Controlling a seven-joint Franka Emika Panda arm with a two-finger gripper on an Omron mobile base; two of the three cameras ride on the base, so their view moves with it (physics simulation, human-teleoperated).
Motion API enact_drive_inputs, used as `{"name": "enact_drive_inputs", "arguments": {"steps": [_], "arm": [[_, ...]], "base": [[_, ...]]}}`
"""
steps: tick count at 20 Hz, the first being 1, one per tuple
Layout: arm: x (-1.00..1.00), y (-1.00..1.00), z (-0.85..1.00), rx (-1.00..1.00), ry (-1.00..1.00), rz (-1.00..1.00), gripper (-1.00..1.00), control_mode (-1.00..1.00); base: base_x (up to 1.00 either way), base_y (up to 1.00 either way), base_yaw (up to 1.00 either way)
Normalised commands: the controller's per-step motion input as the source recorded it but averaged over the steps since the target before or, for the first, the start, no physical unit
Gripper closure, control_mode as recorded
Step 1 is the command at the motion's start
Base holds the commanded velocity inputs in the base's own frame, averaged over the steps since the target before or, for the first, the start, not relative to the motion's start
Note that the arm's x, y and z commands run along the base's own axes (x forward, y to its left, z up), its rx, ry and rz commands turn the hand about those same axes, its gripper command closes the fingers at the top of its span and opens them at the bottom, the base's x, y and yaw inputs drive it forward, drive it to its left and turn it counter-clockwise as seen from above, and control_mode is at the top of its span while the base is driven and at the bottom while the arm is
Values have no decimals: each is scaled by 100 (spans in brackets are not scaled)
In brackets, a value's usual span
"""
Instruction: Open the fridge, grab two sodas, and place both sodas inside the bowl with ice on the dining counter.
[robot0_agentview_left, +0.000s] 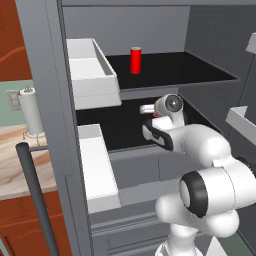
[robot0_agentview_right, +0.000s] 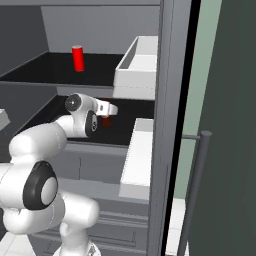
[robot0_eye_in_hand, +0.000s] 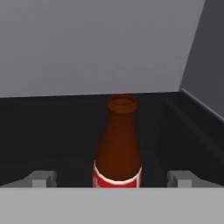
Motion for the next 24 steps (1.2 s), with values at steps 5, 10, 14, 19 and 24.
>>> {"name": "enact_drive_inputs", "arguments": {"steps": [5,10,14,19,24], "arm": [[14,-7,-10,1,3,0,-100,-100],[12,-7,-8,0,2,0,-100,-100],[10,0,-17,0,4,0,100,-100],[0,2,-10,0,7,0,100,-100],[0,0,-10,0,6,0,100,-100]], "base": [[0,0,0],[0,0,0],[0,0,0],[0,0,0],[0,0,0]]}}
